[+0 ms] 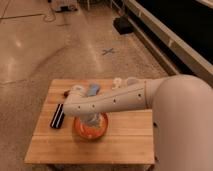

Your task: Drag the ceramic bowl in a circle

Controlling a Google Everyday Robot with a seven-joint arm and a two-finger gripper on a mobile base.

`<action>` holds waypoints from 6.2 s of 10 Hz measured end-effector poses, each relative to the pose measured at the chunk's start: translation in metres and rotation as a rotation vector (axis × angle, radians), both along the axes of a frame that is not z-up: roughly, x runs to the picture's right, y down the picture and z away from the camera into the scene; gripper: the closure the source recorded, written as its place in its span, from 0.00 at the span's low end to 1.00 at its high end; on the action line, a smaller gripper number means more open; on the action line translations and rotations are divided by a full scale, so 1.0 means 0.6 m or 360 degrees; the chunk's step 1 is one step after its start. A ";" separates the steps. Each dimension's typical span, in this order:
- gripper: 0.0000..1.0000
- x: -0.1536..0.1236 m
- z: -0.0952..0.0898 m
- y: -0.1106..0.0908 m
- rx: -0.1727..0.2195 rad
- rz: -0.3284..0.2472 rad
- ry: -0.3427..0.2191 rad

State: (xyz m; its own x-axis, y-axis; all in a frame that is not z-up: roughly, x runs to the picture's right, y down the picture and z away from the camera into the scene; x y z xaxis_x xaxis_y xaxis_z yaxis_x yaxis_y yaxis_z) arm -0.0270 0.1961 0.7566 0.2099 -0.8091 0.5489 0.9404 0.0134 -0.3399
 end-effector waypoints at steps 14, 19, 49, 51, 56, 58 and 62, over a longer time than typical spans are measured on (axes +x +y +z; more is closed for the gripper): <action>0.42 0.065 0.061 0.075 0.0087 0.0407 -0.0119; 0.87 0.041 0.067 0.070 0.0074 0.0355 -0.0100; 0.87 0.021 0.142 -0.040 -0.0074 0.0175 -0.0169; 0.87 0.020 0.135 -0.029 -0.0092 0.0173 -0.0170; 0.87 0.107 0.112 -0.001 -0.0120 0.0157 -0.0166; 0.87 0.111 0.104 0.008 -0.0111 0.0151 -0.0153; 0.87 0.075 0.068 0.047 -0.0105 0.0066 -0.0189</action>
